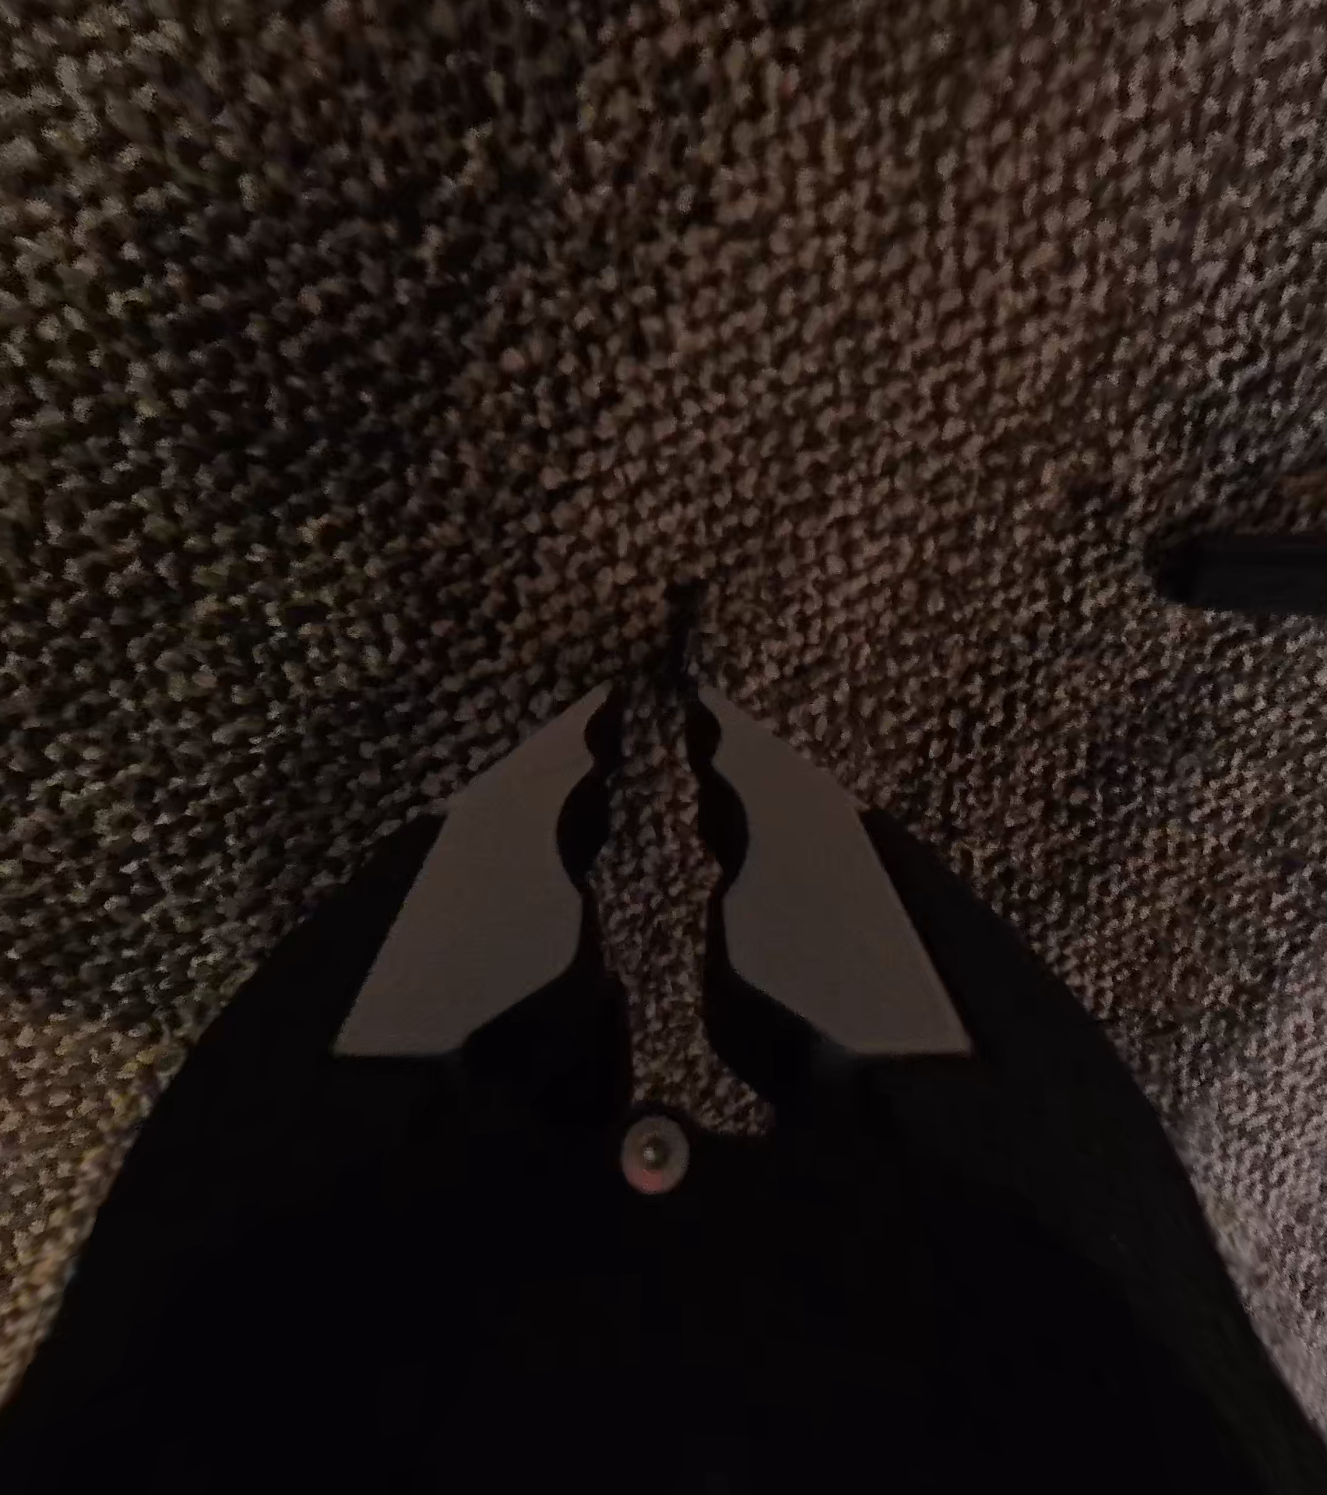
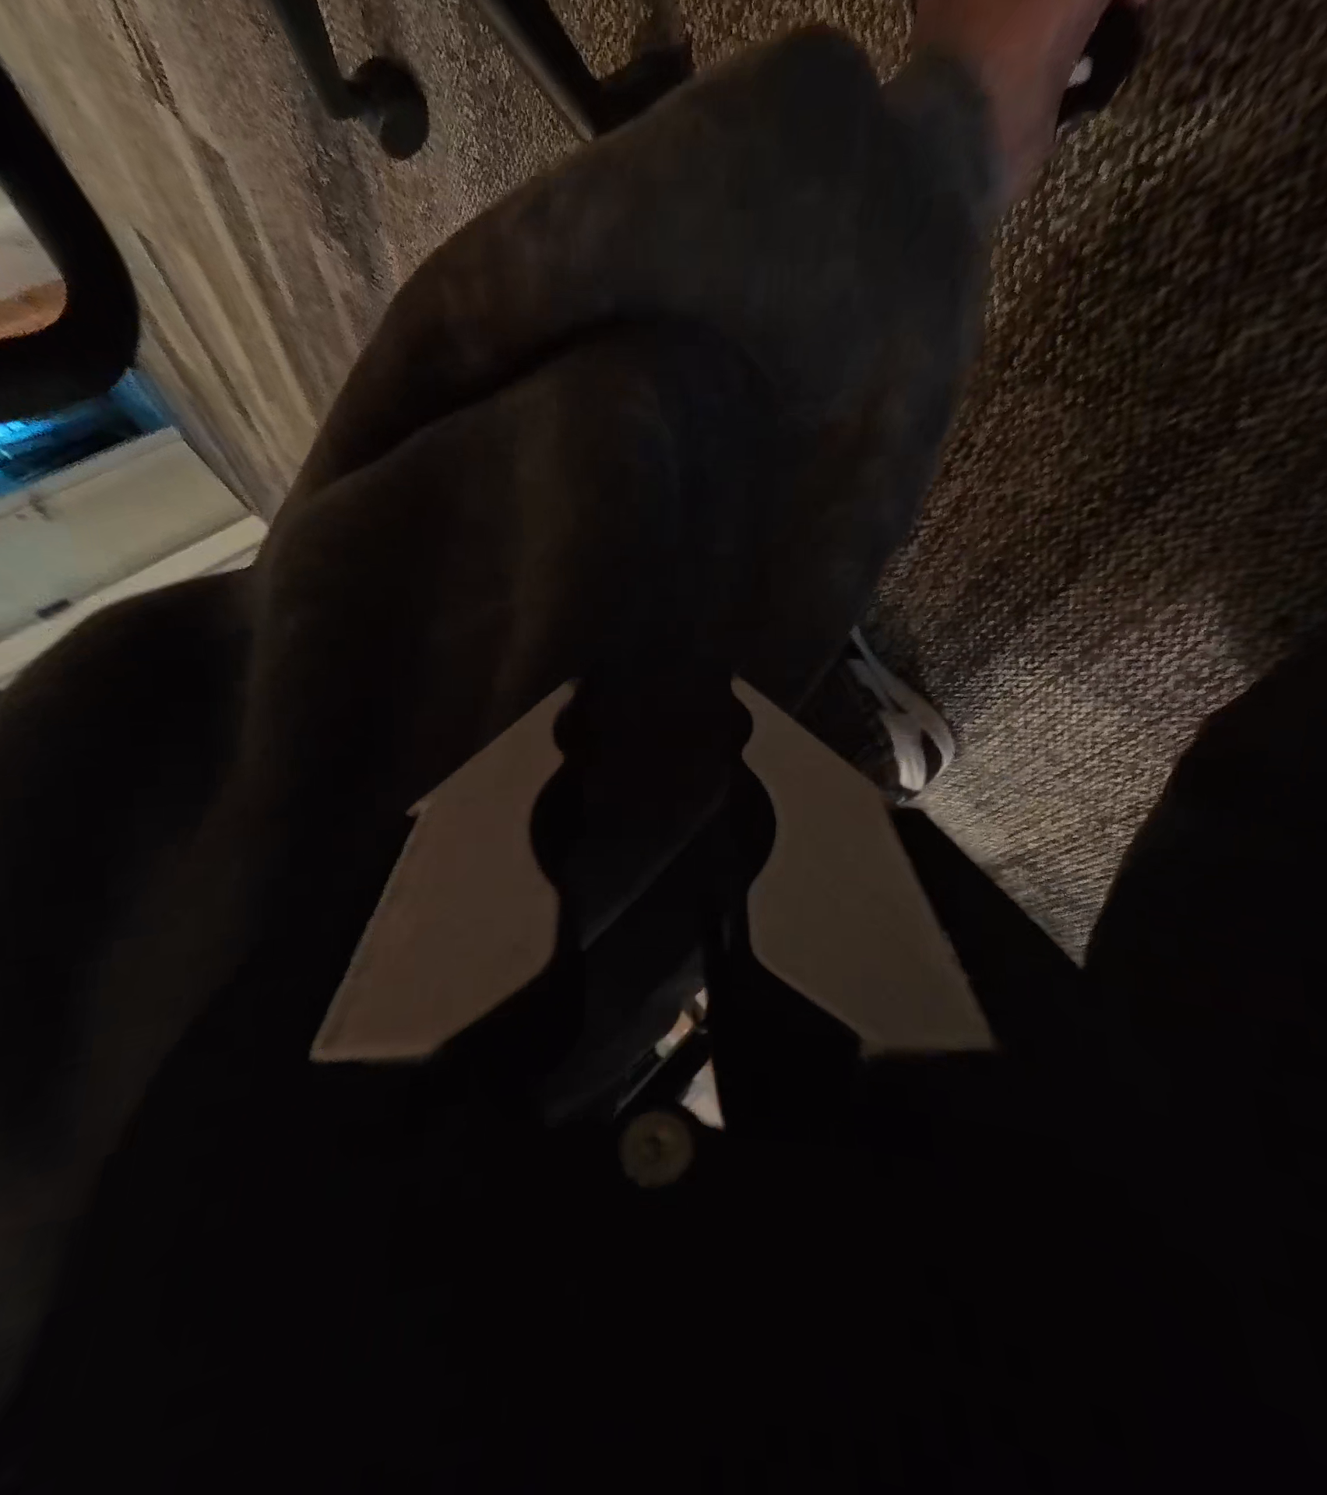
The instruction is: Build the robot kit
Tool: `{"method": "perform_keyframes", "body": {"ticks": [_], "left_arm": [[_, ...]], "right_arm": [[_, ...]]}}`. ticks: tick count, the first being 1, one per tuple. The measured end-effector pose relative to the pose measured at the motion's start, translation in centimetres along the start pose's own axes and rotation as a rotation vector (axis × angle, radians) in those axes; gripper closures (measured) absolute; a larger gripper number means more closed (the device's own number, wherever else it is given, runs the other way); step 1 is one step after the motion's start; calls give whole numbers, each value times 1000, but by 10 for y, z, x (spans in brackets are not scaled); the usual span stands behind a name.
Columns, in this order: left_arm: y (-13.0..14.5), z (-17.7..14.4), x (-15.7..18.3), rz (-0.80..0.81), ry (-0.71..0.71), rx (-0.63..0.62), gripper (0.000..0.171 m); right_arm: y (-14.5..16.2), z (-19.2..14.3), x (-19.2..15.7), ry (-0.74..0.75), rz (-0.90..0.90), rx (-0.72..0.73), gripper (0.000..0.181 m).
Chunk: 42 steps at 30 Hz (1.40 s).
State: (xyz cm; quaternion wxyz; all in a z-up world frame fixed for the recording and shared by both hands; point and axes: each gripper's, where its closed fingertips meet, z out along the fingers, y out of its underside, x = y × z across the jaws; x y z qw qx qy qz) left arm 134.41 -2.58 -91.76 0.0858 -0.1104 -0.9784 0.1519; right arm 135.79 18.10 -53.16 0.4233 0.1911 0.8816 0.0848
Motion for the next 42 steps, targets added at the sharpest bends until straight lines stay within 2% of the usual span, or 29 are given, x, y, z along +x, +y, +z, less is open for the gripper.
{"method": "perform_keyframes", "body": {"ticks": [5,7,11,14,16,20,23,25,27,29,32,35,38,40,42], "left_arm": [[-3,-7,-6,-1,-34,45,160],[-9,-11,4,1,19,67,158],[-6,6,18,183,30,10,147],[-8,7,14,315,24,41,158],[-6,6,10,296,61,17,166],[-6,4,10,311,115,-59,167],[-5,-12,14,290,159,-69,167],[-3,-40,14,283,167,-57,167],[6,-83,10,276,178,-60,166],[32,-143,4,231,201,-103,166],[92,-271,-22,173,210,-190,166],[145,-419,-73,129,150,-264,166],[167,-564,-136,-33,71,-267,166],[168,-652,-180,-146,6,-210,166],[166,-731,-225,-237,-57,-127,166]], "right_arm": [[0,-4,-2,-49,26,6,152],[7,-3,3,-43,22,-21,151],[16,-2,8,-55,62,-45,151],[20,-1,5,-68,41,-69,151],[22,-1,6,-59,23,-83,152],[26,3,0,-100,53,-89,151],[33,4,9,-45,-12,-130,151],[29,3,16,-16,3,-108,152],[20,4,11,-41,60,-60,153],[19,9,4,-62,74,-49,153],[41,16,1,2,11,-99,152],[69,2,-12,45,-36,-133,152],[74,-43,-34,169,-138,-149,153],[63,-86,-51,314,-223,-125,152],[50,-129,-89,398,-322,-86,152]]}}
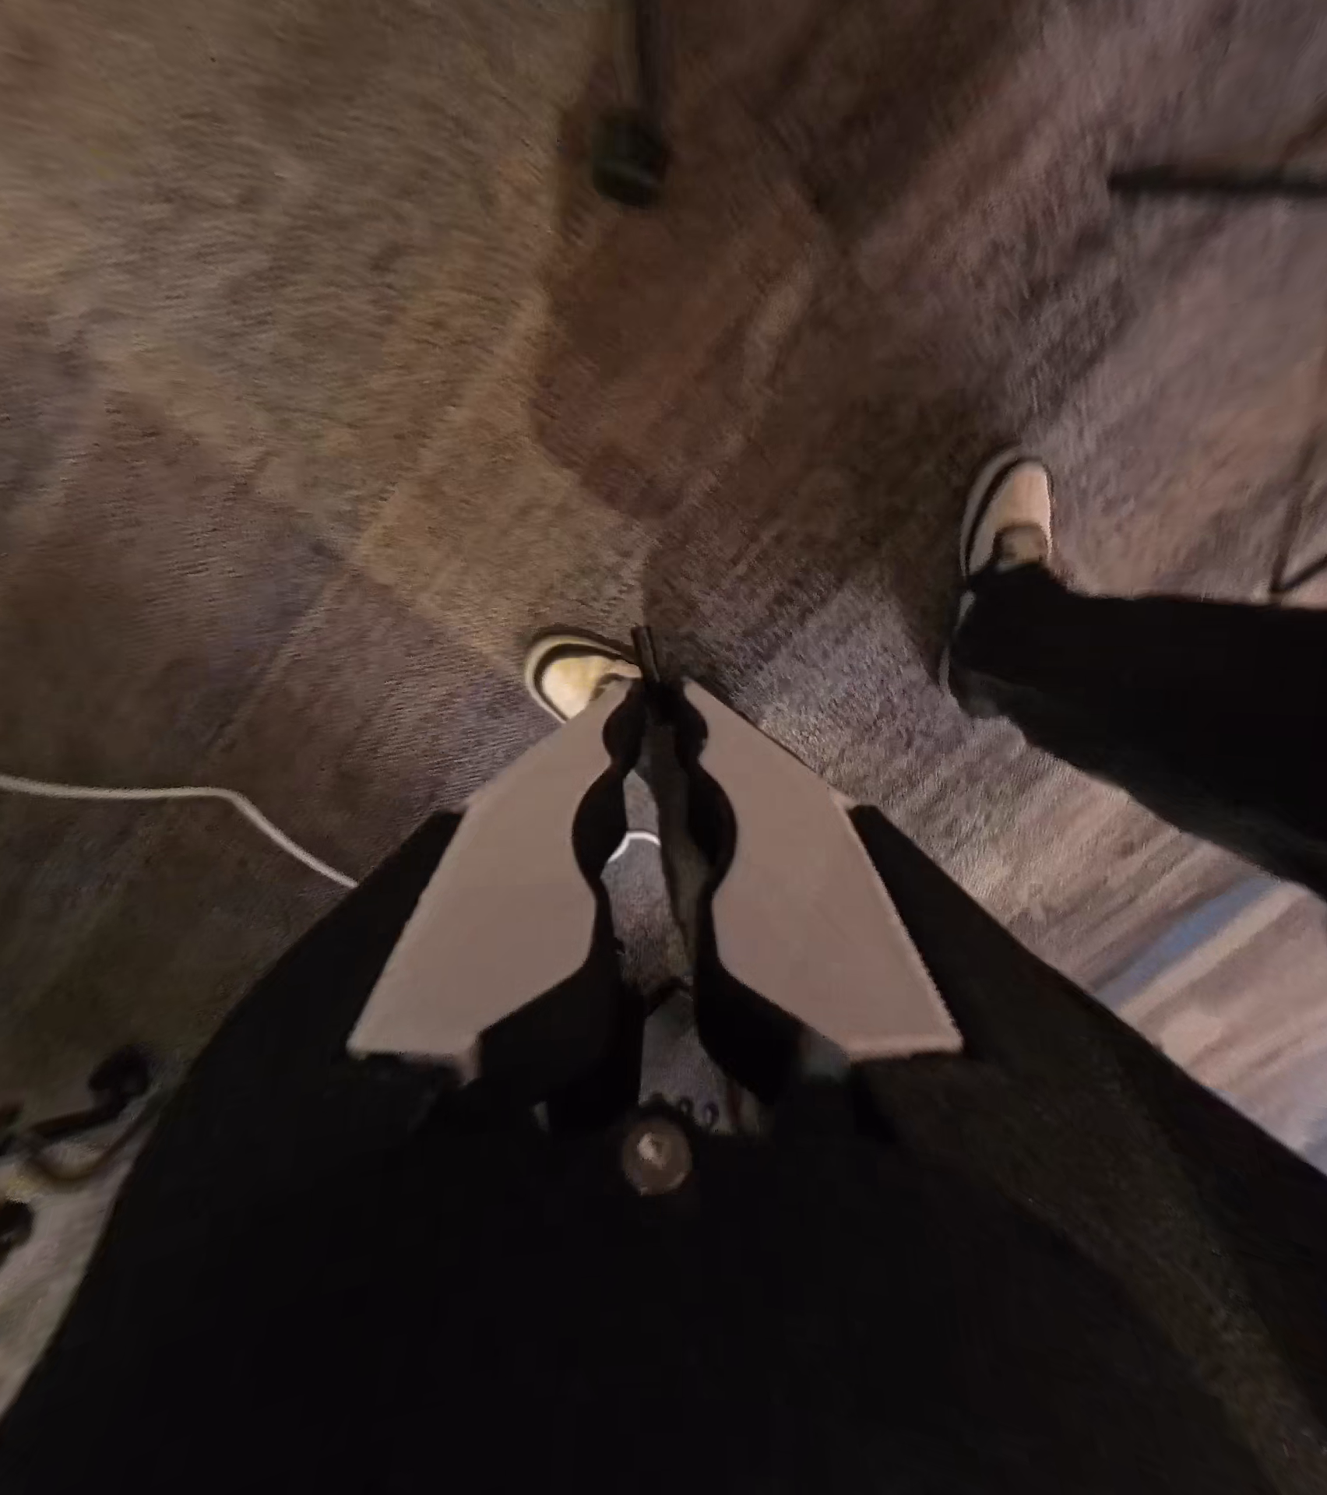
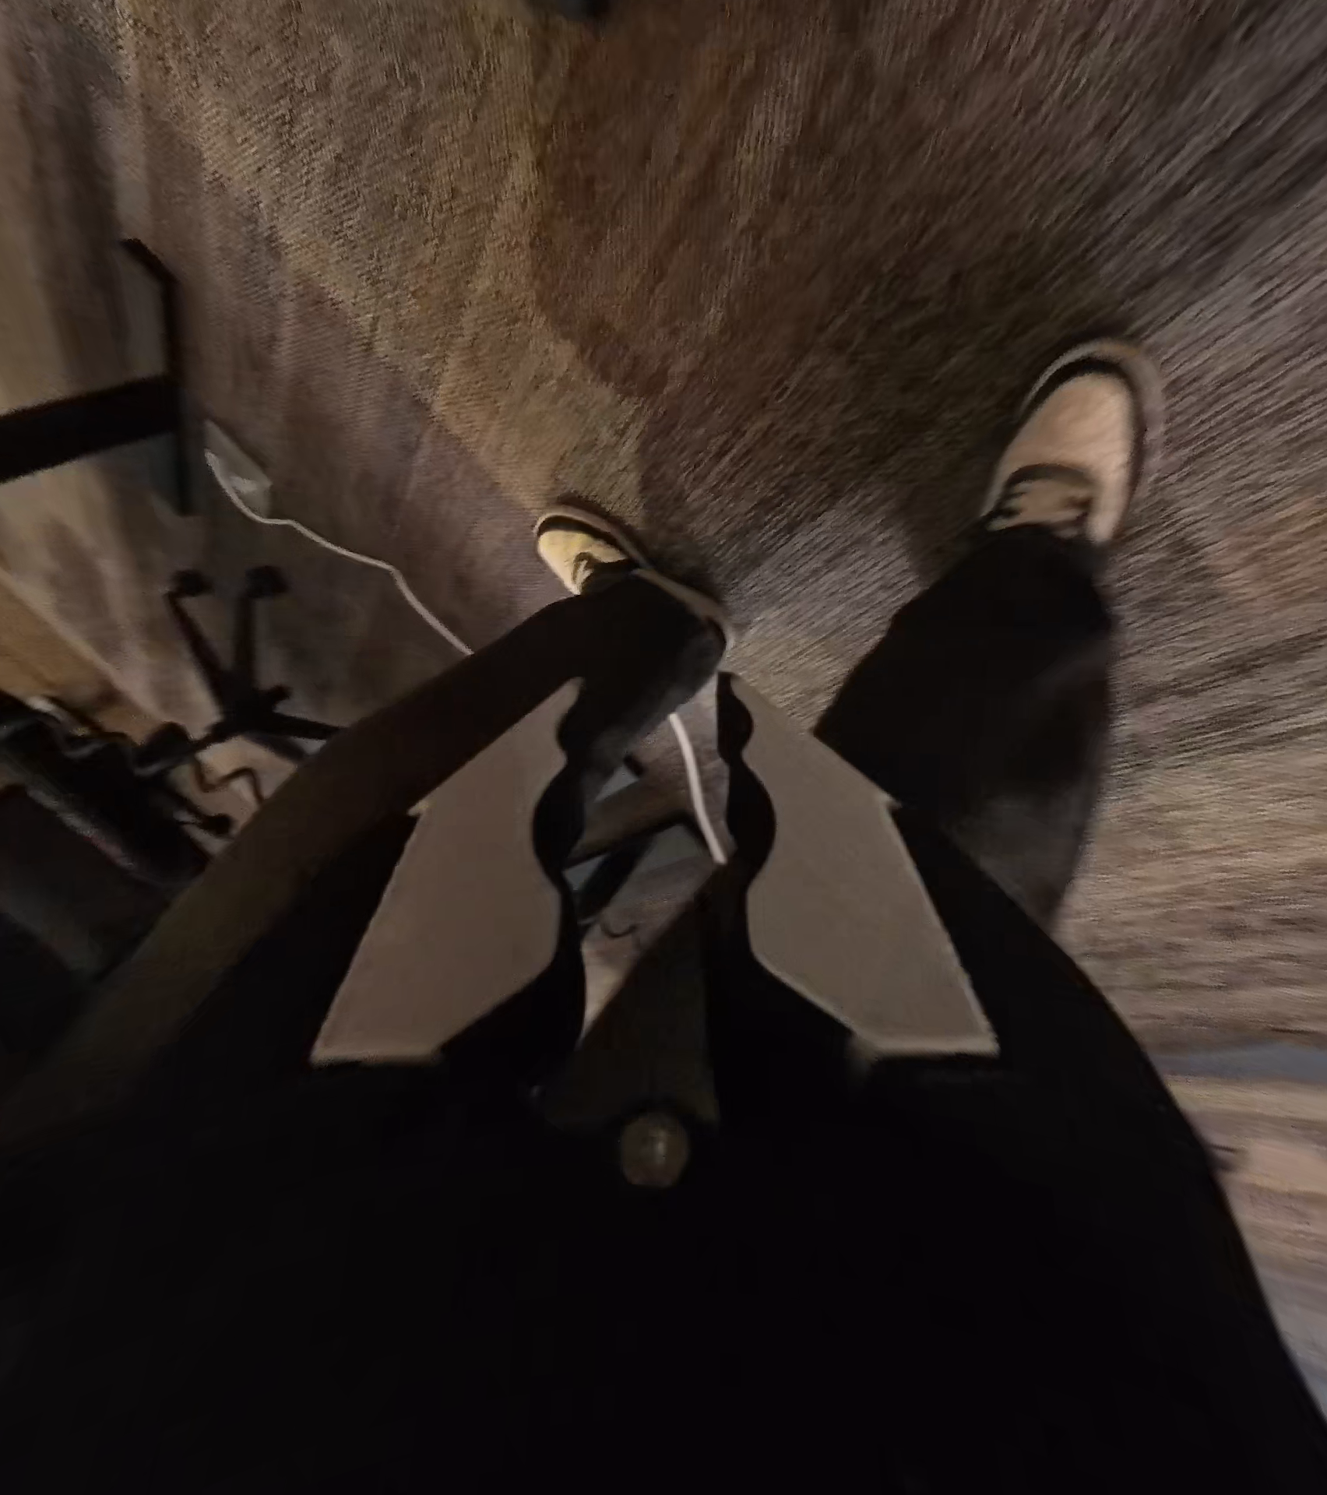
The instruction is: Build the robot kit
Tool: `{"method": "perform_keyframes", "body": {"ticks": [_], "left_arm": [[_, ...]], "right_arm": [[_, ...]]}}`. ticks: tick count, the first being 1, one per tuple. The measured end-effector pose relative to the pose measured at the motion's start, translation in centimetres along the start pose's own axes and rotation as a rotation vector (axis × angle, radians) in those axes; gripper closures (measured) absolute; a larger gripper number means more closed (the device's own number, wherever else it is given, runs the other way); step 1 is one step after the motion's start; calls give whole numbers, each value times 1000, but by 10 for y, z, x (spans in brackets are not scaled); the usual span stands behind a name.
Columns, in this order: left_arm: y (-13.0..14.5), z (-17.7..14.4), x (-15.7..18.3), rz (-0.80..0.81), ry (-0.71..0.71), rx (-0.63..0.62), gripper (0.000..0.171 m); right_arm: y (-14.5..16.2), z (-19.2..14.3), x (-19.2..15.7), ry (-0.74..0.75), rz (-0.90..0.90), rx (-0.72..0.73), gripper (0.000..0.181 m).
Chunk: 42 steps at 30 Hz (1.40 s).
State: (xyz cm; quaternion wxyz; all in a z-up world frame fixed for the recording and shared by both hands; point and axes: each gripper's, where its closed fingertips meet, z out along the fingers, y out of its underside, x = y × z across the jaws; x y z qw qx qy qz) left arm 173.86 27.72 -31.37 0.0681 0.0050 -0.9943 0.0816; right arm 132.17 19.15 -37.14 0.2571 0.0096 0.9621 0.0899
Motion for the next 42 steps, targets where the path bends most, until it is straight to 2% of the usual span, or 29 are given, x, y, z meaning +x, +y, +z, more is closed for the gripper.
{"method": "perform_keyframes", "body": {"ticks": [2,4,8,10,13,17,19,23,27,29,31,33,36,40,42], "left_arm": [[-7,-65,-45,-80,-26,93,166],[-20,-117,-86,-141,-35,189,166],[-59,-216,-157,-182,-68,368,166],[-82,-261,-184,-258,-28,442,166],[-127,-325,-223,-319,12,543,166],[-202,-389,-276,-249,56,665,166],[-242,-415,-310,-185,53,742,166],[-312,-445,-391,-45,-19,824,166],[-384,-475,-471,-37,-5,841,166],[-424,-494,-505,-19,1,861,166],[-464,-507,-533,-3,20,876,166],[-508,-514,-560,5,45,889,166],[-578,-513,-598,25,88,901,166],[-683,-502,-643,126,149,920,166],[-740,-498,-663,180,192,928,166]], "right_arm": [[-19,-56,-28,94,-109,57,152],[-35,-112,-75,163,-196,144,151],[-69,-196,-183,284,-237,465,142],[-85,-218,-242,290,-263,593,143],[-114,-237,-338,248,-341,647,141],[-184,-266,-483,151,-490,753,142],[-225,-276,-565,52,-573,818,142],[-303,-276,-726,-123,-732,864,138],[-385,-265,-867,-183,-798,883,135],[-407,-258,-943,-297,-849,822,135],[-427,-249,-1007,-334,-929,784,134],[-448,-237,-1060,-334,-1002,762,133],[-485,-213,-1125,-330,-1066,803,133],[-533,-156,-1200,-407,-1117,768,132],[-558,-134,-1235,-491,-1110,755,142]]}}
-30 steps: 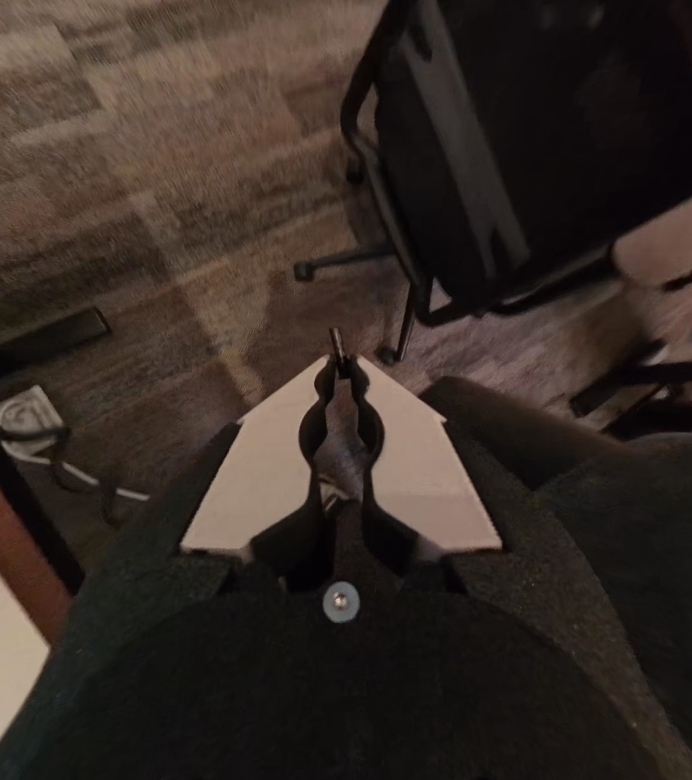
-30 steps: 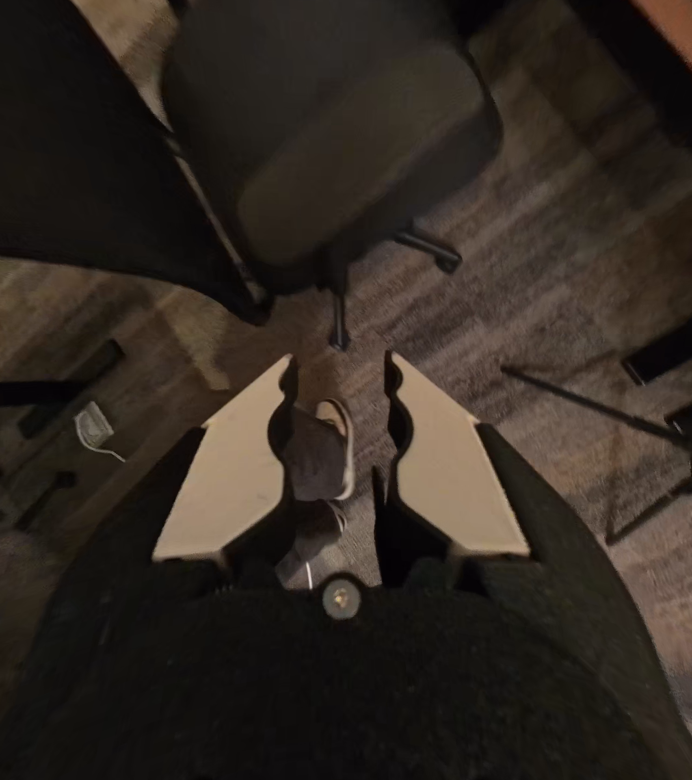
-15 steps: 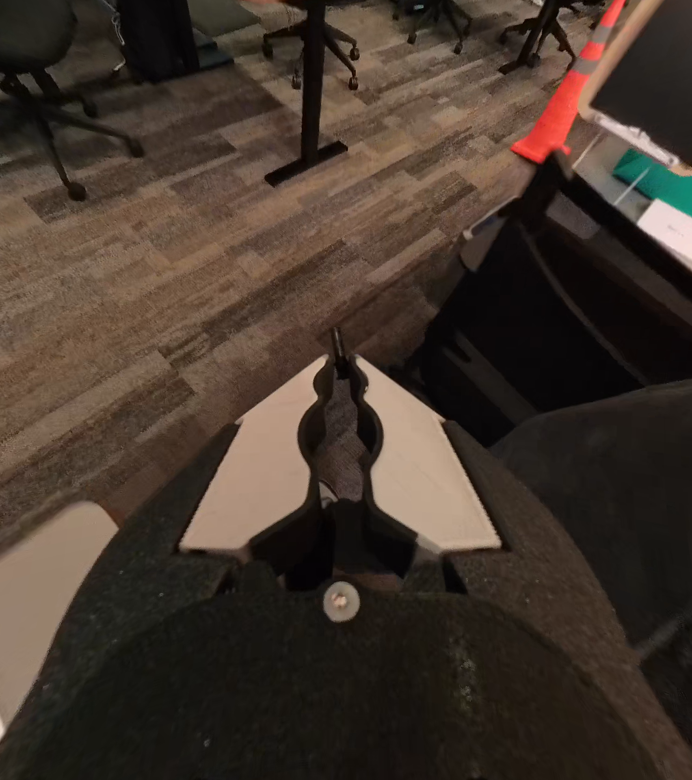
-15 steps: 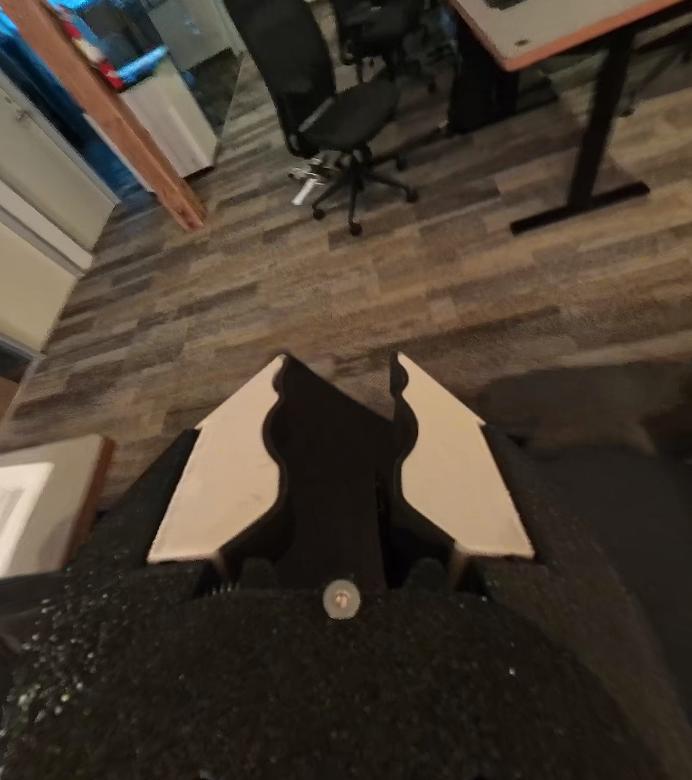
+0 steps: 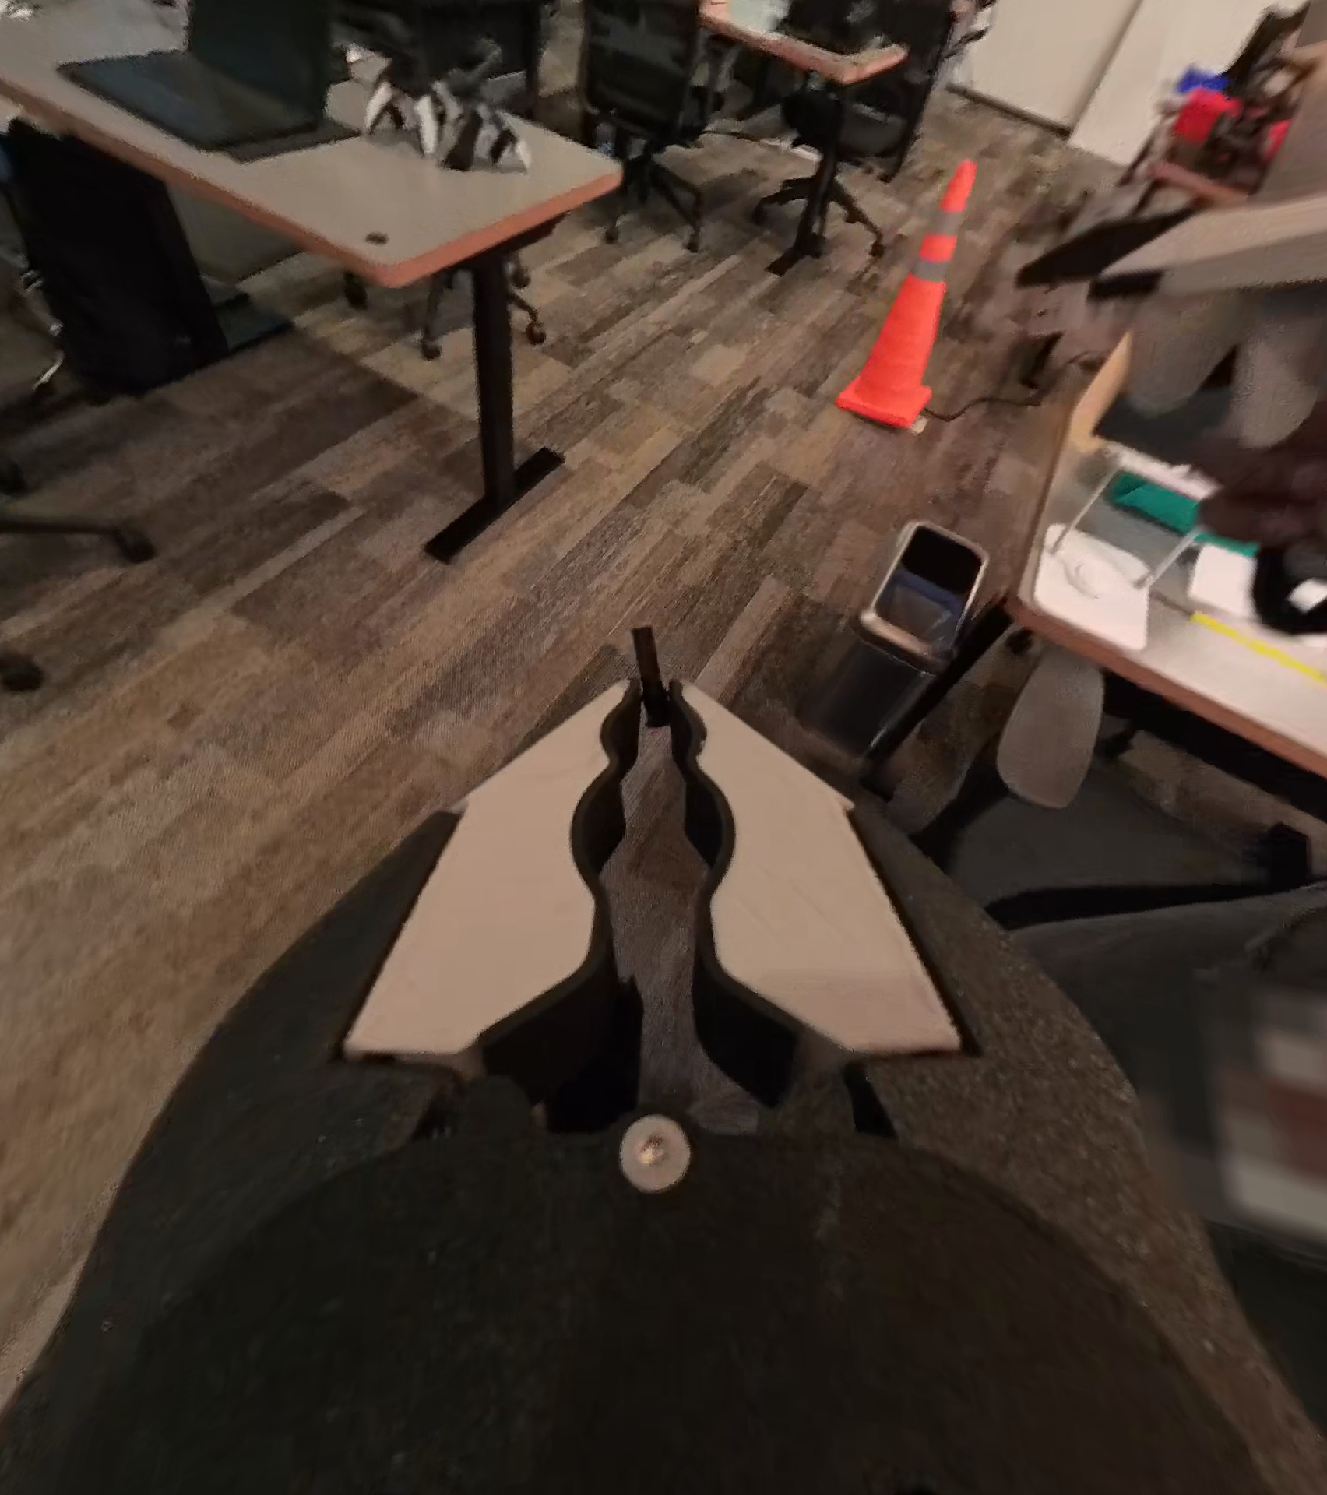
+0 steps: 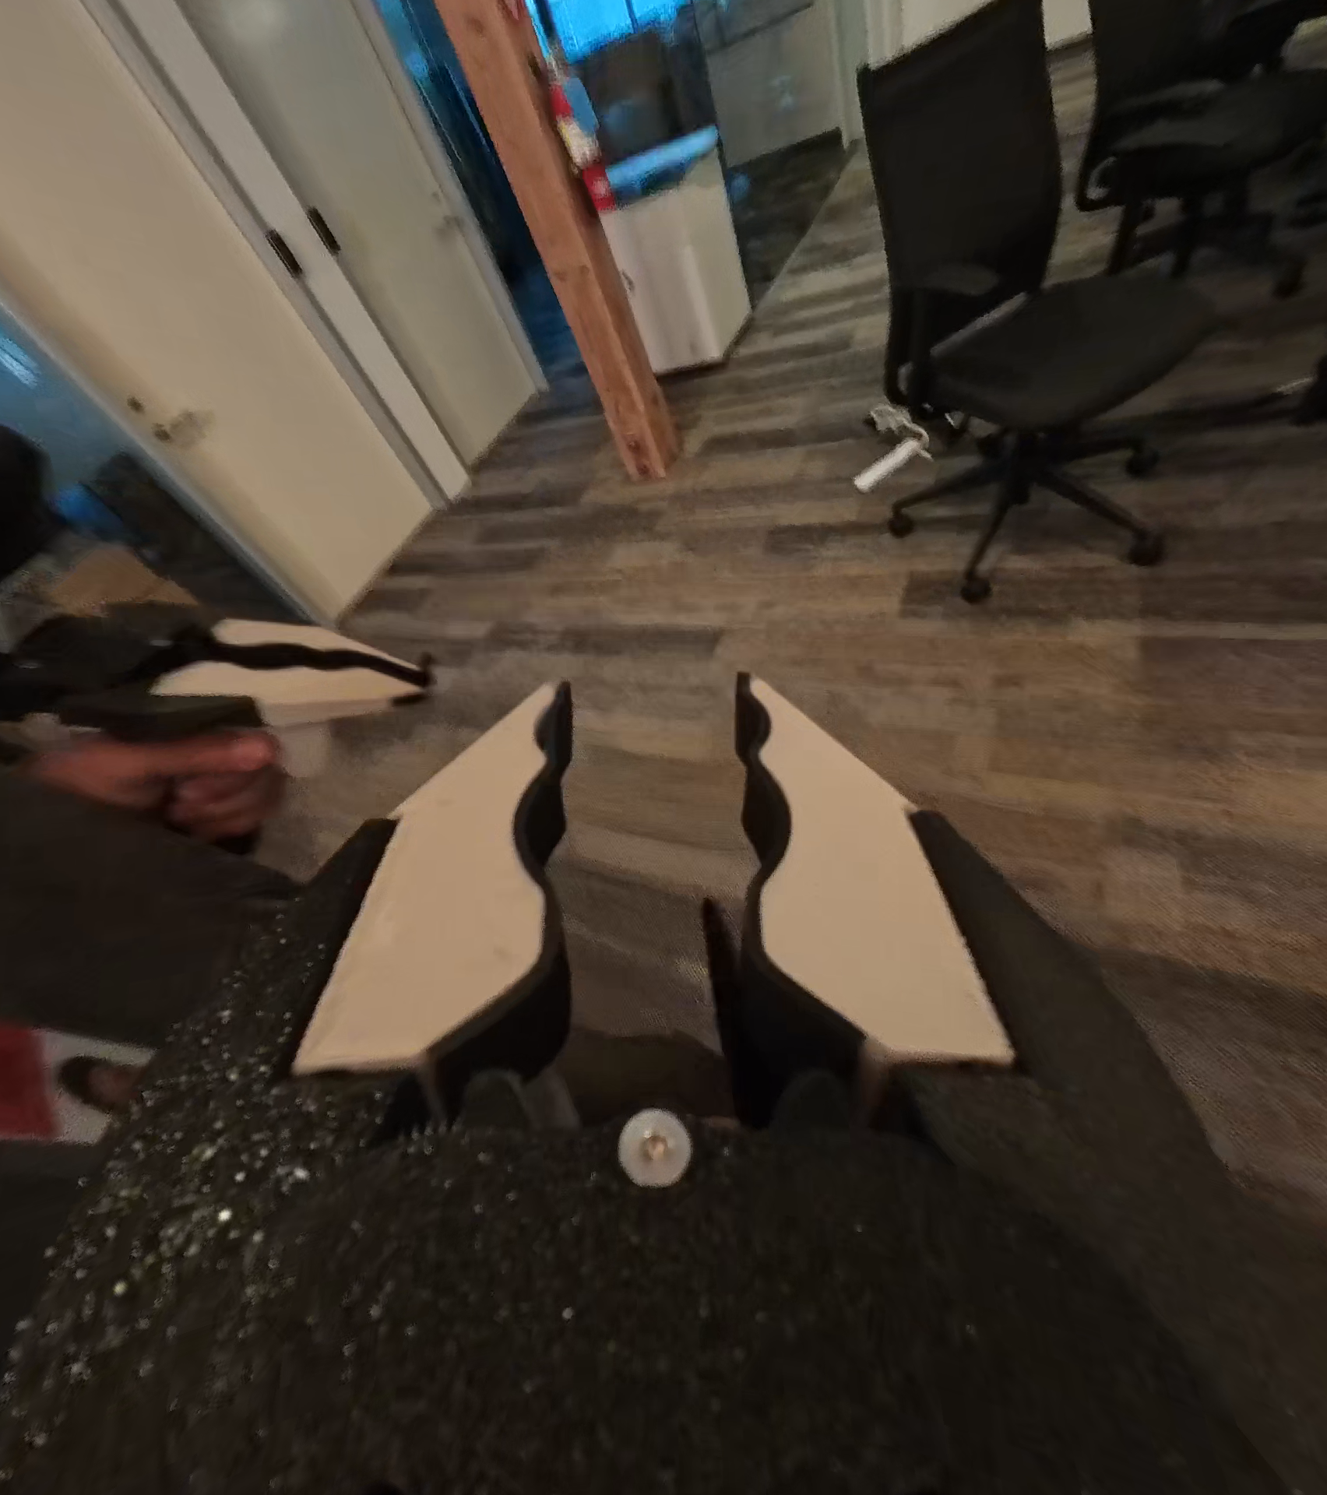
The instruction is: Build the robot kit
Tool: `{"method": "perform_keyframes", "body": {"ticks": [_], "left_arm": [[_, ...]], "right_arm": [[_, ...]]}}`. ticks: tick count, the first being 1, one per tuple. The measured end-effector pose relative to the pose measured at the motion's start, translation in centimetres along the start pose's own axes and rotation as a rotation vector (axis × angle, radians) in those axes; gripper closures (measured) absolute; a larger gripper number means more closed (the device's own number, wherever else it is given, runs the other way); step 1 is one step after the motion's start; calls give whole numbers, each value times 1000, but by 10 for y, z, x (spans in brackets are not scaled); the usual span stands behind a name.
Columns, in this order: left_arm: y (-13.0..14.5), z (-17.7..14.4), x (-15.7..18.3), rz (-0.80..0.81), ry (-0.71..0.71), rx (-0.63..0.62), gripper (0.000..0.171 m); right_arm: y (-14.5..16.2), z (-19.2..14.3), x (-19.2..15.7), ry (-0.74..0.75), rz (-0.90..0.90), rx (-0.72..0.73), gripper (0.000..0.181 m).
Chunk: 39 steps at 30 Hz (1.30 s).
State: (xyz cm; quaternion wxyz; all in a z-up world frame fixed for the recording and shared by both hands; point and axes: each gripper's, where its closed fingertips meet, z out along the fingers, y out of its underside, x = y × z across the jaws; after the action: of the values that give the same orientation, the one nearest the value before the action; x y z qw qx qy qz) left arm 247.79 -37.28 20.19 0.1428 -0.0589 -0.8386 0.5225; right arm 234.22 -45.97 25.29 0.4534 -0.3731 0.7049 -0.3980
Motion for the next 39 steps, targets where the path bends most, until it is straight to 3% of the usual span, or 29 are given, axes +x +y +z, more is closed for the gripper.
{"method": "perform_keyframes", "body": {"ticks": [2,6,10,14,20,25,31,34,39], "left_arm": [[-34,45,-16,-22,142,37,166],[-107,133,-31,8,380,26,166],[-177,220,-24,247,539,35,166],[-236,308,8,321,752,70,166],[-296,482,62,415,905,87,166],[-364,632,130,323,1031,-8,165],[-444,789,221,604,1057,79,166],[-460,862,266,699,1109,111,165],[-481,987,344,789,1263,153,165]], "right_arm": [[-25,38,21,-35,28,116,140],[-86,83,89,-13,255,185,136],[-132,99,161,48,279,227,135],[-160,87,255,205,246,279,137],[-186,24,434,394,269,348,138],[-230,-48,589,466,339,502,138],[-306,-134,731,601,332,638,141],[-319,-180,800,616,403,764,146],[-318,-244,933,737,430,778,154]]}}
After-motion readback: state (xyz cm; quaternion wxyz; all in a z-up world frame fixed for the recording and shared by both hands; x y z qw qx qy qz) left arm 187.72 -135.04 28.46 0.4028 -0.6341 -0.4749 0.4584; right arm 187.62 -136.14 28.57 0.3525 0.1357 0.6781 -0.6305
